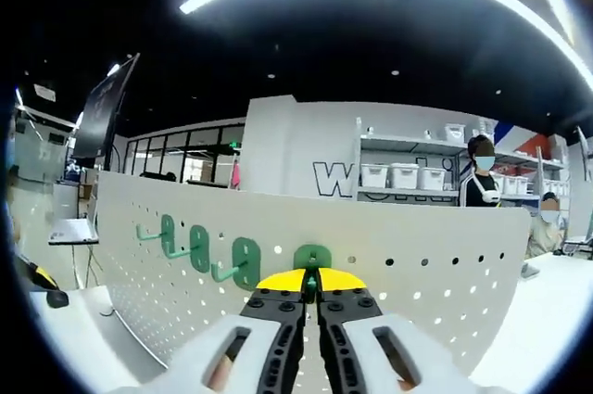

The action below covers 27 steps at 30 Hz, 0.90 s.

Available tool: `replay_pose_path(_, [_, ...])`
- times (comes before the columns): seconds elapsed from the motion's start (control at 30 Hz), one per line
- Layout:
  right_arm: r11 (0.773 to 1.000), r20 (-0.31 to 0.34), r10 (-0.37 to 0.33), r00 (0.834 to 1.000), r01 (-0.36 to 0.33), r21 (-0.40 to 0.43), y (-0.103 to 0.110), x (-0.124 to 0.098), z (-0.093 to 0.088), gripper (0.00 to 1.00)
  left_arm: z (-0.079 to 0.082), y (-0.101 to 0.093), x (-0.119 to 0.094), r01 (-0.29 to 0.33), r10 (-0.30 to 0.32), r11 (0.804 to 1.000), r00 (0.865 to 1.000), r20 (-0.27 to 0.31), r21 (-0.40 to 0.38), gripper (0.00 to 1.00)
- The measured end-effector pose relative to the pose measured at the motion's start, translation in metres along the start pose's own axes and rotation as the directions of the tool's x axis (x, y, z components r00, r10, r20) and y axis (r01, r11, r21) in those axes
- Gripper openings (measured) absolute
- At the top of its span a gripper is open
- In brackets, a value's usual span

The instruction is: Insert the hook assembly into the mounting plate slot until the hook locks in place.

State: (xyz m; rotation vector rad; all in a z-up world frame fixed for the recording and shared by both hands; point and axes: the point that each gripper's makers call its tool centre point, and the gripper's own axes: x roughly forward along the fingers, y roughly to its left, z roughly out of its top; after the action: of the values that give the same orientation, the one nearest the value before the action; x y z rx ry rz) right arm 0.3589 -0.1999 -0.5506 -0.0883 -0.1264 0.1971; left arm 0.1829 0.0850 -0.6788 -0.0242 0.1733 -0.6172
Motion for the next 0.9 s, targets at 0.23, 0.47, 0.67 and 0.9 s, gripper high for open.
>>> replay_pose_path(0.23, [0.996, -0.007, -0.090, 0.996, 0.090, -0.011, 0.0003, 0.0027, -0.0022, 0.02, 0.0014, -0.0013, 0.0005, 0.005, -0.005, 1.000, 1.000, 0.004, -0.004, 0.60])
replay_pose_path(0.47, [0.993, -0.022, -0.120, 0.993, 0.120, 0.006, -0.0017, 0.0032, -0.0037, 0.02, 0.0028, -0.0016, 0.0007, 0.007, -0.007, 1.000, 1.000, 0.012, -0.006, 0.61])
replay_pose_path(0.67, [0.994, -0.024, -0.105, 0.994, 0.106, 0.021, -0.0023, 0.0024, -0.0042, 0.03, 0.0015, -0.0030, 0.0018, 0.012, -0.012, 1.000, 1.000, 0.014, -0.007, 0.61])
replay_pose_path(0.9, [0.996, -0.001, -0.047, 0.999, 0.047, 0.079, 0.0019, -0.0005, -0.0031, 0.08, 0.0026, -0.0009, 0.0017, 0.011, -0.011, 1.000, 1.000, 0.016, -0.008, 0.61])
